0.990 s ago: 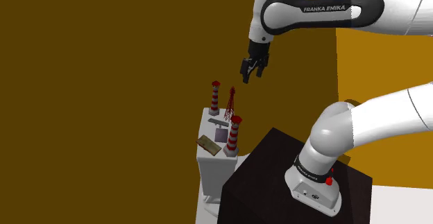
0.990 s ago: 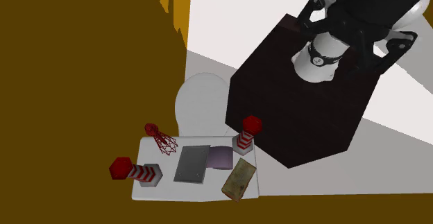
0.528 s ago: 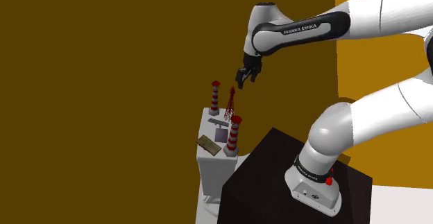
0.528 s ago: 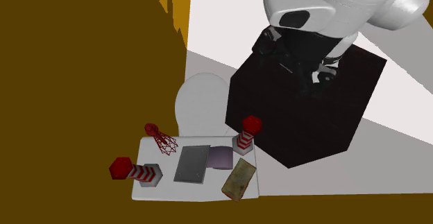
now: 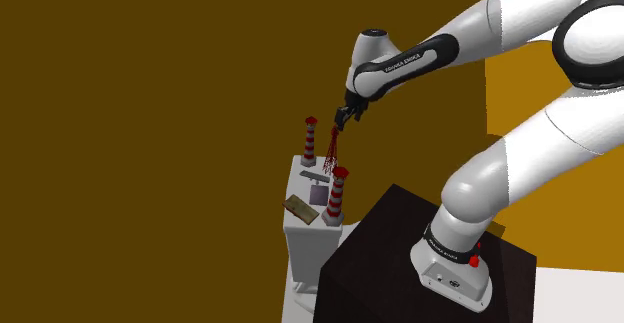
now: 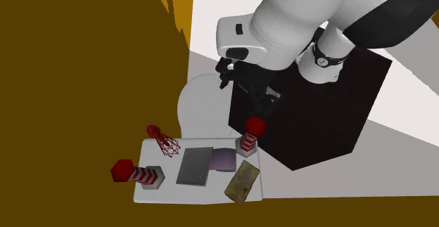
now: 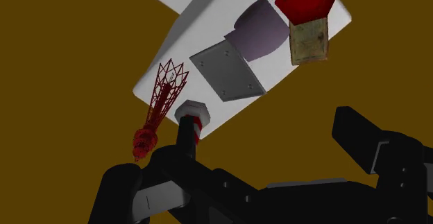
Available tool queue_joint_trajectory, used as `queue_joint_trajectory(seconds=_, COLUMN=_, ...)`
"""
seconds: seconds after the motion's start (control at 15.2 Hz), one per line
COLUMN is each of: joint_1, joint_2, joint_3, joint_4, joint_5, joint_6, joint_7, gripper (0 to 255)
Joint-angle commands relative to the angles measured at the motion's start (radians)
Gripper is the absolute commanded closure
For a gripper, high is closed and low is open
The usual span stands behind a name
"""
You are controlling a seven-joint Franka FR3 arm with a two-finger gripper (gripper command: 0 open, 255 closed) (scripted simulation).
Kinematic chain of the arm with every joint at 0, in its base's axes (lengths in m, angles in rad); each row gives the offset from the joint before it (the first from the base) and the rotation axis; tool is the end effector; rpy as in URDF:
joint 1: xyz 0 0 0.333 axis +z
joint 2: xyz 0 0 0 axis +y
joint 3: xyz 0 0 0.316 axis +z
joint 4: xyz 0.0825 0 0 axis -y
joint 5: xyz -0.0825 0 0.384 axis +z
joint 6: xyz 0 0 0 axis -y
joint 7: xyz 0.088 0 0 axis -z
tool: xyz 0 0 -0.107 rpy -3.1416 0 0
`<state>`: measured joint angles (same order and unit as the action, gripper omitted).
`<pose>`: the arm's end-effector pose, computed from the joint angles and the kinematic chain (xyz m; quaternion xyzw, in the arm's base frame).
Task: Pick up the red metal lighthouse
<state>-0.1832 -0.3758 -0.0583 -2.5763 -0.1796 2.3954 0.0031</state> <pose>0.4142 -0.1034 0.4096 0.9918 -0.0608 0.0900 0.0674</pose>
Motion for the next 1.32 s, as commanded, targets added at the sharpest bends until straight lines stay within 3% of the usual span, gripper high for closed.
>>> queue_joint_trajectory(seconds=0.0, joint_1=-0.017, joint_2=0.074, joint_3=-0.009, joint_4=0.017, joint_5=-0.026, joint_6=0.086, joint_7=0.002, gripper=0)
queue_joint_trajectory(seconds=0.59, joint_1=-0.09, joint_2=0.402, joint_3=-0.054, joint_4=0.164, joint_5=-0.147, joint_6=0.389, joint_7=0.03, gripper=0)
queue_joint_trajectory(seconds=1.25, joint_1=-0.129, joint_2=0.759, joint_3=-0.116, joint_4=0.458, joint_5=-0.206, joint_6=0.596, joint_7=0.045, gripper=0)
